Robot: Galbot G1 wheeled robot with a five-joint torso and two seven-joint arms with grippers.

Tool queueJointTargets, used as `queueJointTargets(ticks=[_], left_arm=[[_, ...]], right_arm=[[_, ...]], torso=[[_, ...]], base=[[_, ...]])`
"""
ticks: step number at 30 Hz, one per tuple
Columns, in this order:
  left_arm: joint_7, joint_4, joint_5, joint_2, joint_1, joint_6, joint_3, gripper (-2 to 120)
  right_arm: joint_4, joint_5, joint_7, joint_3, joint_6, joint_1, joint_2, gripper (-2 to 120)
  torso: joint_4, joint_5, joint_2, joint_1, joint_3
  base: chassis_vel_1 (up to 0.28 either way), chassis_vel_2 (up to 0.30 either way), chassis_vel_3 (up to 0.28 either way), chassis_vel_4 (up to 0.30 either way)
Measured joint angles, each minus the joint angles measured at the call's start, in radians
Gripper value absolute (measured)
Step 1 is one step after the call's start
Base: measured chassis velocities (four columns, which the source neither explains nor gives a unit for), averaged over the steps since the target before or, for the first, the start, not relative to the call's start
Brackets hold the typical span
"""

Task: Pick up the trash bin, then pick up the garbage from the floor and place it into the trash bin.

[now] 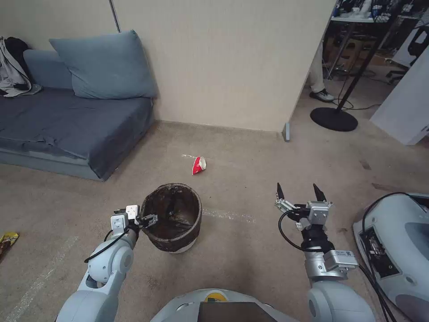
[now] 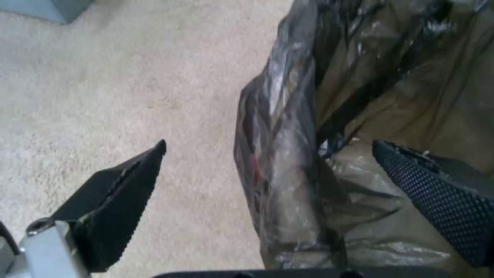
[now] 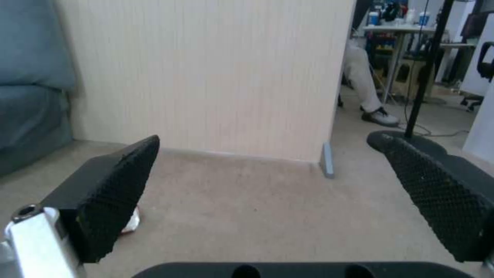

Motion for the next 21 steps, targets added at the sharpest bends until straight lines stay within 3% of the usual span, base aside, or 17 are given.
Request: queueJointTargets(ticks=[6, 21], left_arm=[[0.000, 0.005, 0.000, -0.006, 0.001, 0.011, 0.004, 98], [-0.005, 0.030, -0.007, -0.014, 0.001, 0.008, 0.014, 45]], right_arm=[[-0.001, 0.000, 0.000, 0.000, 0.001, 0.000, 0.000, 100], [-0.005, 0.008, 0.002, -0.005, 0.004, 0.002, 0.001, 100]], torso=[[0.0000, 0.0000, 0.000, 0.000, 0.000], [0.0000, 0.0004, 0.000, 0.000, 0.000]], base=[[0.000, 0.000, 0.000, 0.000], [0.000, 0.000, 0.000, 0.000]])
